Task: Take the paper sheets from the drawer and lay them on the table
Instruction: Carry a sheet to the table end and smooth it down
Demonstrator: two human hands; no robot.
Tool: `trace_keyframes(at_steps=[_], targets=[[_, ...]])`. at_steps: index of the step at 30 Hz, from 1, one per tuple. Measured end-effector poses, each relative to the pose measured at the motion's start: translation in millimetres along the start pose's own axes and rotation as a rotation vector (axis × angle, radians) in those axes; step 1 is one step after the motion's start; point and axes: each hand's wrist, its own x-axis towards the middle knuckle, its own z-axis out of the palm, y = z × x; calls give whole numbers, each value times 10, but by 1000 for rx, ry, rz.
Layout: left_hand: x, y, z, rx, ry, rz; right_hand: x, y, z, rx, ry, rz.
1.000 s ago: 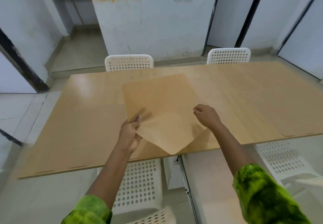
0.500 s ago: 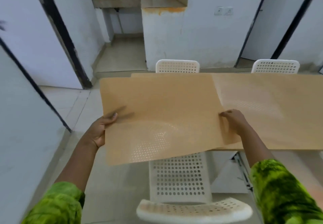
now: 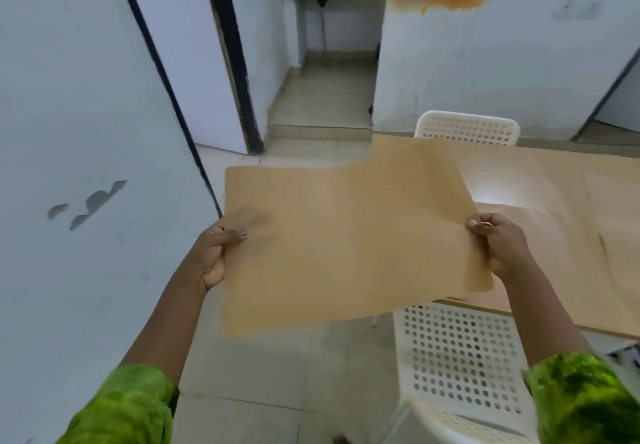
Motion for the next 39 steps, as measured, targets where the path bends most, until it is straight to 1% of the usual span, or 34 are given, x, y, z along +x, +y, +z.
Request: trace_keyframes(at_steps=[3,7,13,16,24,29,34,39], targets=[[246,59,-196,24,82,13,159,71,361,31,-5,19],[797,162,-462,70,135,7,472,80,750,58,-2,34],[1905,572,-633,159,112,-37,1080,22,1320,65,32,81],[2466,800,-688,201,80,-39,1330,-13,1629,70,89,97],[3924,1288,-777,251,-72,-68,1999,-92,2349,139,255,67],[4841,1673,-614,348,-234,-71,2273,-139,2640,220,400,48],[5673,1940,-170,463,-409,-34,2410,-245,2766,259,581,56],[6411,1834,654,510,-609,-54,2686,-325,2611,291,762,35]])
